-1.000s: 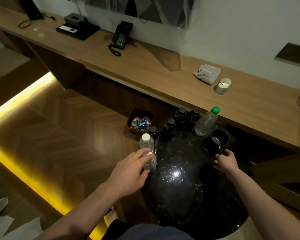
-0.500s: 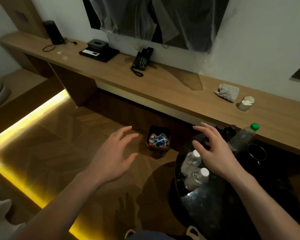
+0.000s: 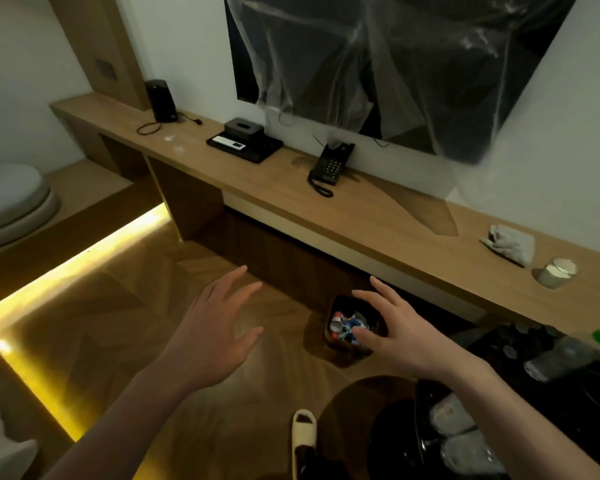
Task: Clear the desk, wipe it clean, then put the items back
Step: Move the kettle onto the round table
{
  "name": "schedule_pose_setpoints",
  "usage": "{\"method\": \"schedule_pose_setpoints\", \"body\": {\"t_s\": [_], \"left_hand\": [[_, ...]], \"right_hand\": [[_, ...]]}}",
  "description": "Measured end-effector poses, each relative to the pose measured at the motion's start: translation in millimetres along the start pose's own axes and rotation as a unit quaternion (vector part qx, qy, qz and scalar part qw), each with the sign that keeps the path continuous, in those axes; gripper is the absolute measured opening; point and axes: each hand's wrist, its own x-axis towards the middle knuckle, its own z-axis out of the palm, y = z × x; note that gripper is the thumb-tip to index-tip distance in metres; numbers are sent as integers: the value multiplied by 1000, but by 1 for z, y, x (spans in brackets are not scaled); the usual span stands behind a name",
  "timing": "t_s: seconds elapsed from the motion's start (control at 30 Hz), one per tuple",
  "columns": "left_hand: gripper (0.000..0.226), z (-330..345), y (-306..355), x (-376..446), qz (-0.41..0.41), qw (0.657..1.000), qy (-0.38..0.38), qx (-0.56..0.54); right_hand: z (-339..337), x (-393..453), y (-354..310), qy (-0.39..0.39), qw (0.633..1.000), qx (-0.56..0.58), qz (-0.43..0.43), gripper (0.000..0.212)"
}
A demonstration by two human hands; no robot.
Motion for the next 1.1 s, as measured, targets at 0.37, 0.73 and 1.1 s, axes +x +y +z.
{"method": "schedule_pose_setpoints", "body": {"t_s": [0.37,0.73,1.1], "left_hand": [[77,-45,-117,111,-72,997,11,12],[78,-87,-243,208,-156,987,22,-11],[67,-153,-413,290,-181,983,-9,5]], "right_hand": [[7,180,-64,-60,998,22,-6,66],[-21,364,-145,-112,993,-2,-36,73],[14,508,-275,-79,997,-7,-2,67]]}}
